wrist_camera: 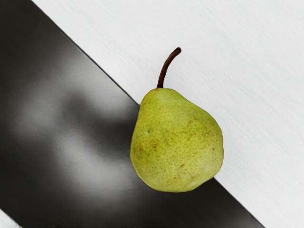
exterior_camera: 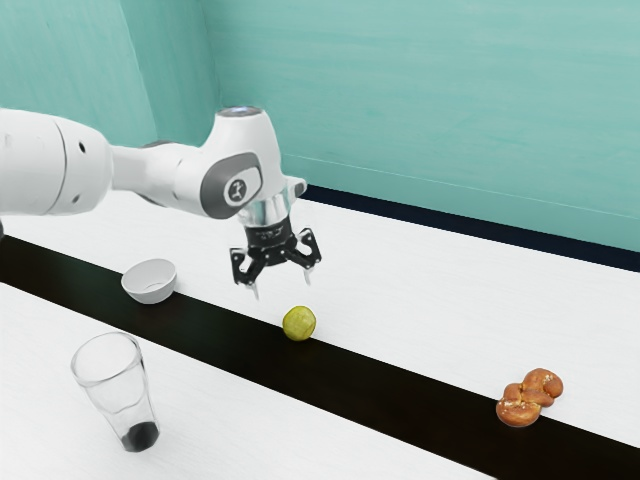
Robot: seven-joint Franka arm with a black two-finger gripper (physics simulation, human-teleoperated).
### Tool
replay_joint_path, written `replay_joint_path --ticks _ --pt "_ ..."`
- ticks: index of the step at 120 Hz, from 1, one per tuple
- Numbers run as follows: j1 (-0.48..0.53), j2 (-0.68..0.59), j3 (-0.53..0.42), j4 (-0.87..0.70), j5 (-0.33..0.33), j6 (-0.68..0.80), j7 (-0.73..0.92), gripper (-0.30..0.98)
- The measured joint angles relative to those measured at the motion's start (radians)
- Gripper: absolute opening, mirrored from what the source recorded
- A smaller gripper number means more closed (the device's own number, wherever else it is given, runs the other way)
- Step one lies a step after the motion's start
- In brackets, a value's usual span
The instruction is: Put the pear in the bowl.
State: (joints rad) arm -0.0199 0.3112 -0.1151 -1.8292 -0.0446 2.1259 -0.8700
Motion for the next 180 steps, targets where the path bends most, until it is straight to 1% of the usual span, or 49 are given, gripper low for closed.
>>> replay_joint_path --ticks 10,26,44,68,96,166,180 --pt "0.000 0.005 -0.005 -0.044 -0.016 0.054 -0.068 0.69" --pt "0.000 0.037 -0.018 -0.054 -0.026 0.121 -0.164 0.69" --pt "0.001 0.087 -0.018 -0.038 -0.029 0.176 -0.249 0.69" --pt "0.003 0.158 -0.010 -0.008 -0.024 0.207 -0.330 0.69" --pt "0.003 0.192 -0.010 0.027 -0.021 0.223 -0.356 0.69" --pt "0.002 0.263 -0.002 0.072 -0.021 0.228 -0.332 0.68" --pt "0.001 0.273 -0.003 0.072 -0.021 0.230 -0.330 0.65"
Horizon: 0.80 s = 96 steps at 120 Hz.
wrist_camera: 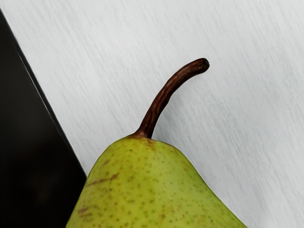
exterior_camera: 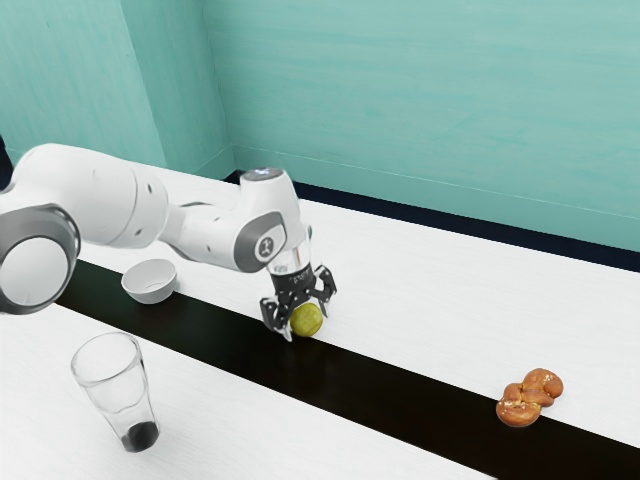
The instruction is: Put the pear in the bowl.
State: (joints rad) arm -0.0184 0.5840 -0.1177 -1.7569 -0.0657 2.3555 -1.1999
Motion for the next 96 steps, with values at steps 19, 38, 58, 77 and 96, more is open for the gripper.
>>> replay_joint_path --ticks 19,38,58,77,96 --pt "0.000 0.000 -0.002 0.000 0.000 0.000 0.003 0.52" --pt "0.000 0.000 -0.002 0.000 -0.001 0.000 0.004 0.43" --pt "0.000 -0.012 -0.002 -0.003 0.001 -0.005 0.002 0.35" --pt "0.000 -0.054 -0.002 -0.014 0.004 -0.014 -0.003 0.24" --pt "0.001 -0.158 0.021 -0.072 0.008 -0.027 -0.010 0.15"
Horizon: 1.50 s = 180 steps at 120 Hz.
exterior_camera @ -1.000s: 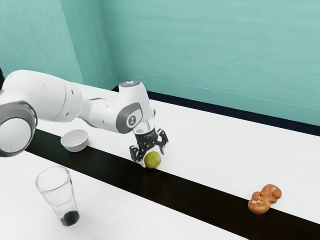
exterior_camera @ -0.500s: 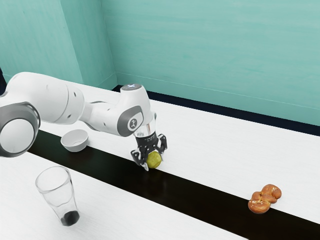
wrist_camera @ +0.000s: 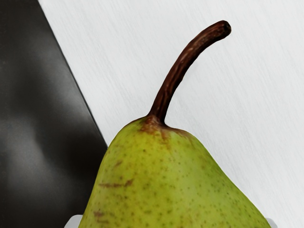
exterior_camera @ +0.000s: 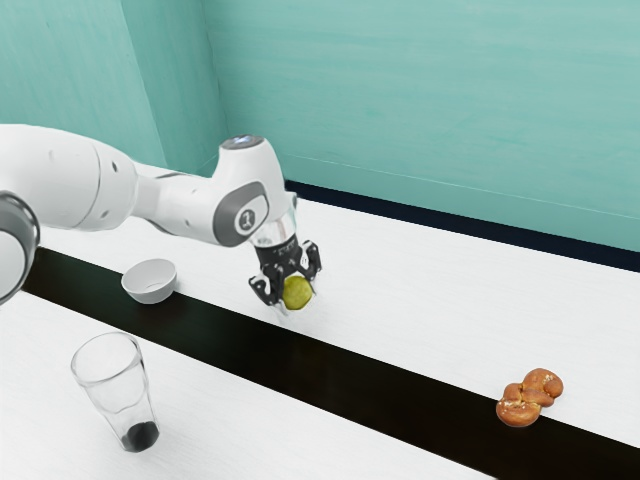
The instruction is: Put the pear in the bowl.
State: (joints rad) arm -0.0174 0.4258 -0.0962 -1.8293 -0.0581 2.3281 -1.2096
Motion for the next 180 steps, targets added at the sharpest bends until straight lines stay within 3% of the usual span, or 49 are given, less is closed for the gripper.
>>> replay_joint_path --ticks 53,78,106,150,180 --pt "0.004 -0.100 0.280 -0.007 -0.001 -0.102 -0.010 0.14" --pt "0.017 -0.092 0.377 -0.004 -0.007 -0.122 -0.007 0.32" --pt "0.095 -0.035 0.390 0.027 -0.010 -0.129 0.004 0.38" --pt "0.134 0.118 0.382 0.156 -0.015 -0.130 0.021 0.40" --pt "0.137 0.132 0.369 0.169 -0.021 -0.110 0.029 0.59"
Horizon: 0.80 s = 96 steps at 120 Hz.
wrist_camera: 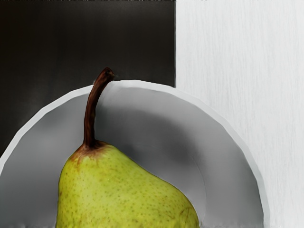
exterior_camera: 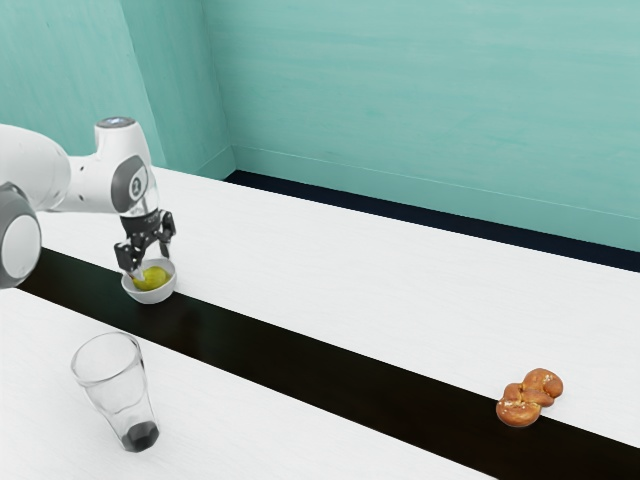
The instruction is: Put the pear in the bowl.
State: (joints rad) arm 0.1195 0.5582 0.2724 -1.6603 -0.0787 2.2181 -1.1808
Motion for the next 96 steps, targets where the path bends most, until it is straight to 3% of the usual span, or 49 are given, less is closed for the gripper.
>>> replay_joint_path --ticks 24,42,61,75,96 --pt "-0.004 -0.081 -0.050 -0.026 -0.017 -0.012 0.029 0.65" --pt "-0.004 -0.199 -0.079 -0.018 -0.020 -0.112 0.209 0.67" --pt "-0.006 -0.305 -0.212 0.123 0.071 -0.307 0.430 0.68" --pt "-0.008 -0.434 -0.276 0.138 0.095 -0.416 0.556 0.68" --pt "-0.081 -0.504 -0.333 0.153 0.123 -0.574 0.689 0.68"
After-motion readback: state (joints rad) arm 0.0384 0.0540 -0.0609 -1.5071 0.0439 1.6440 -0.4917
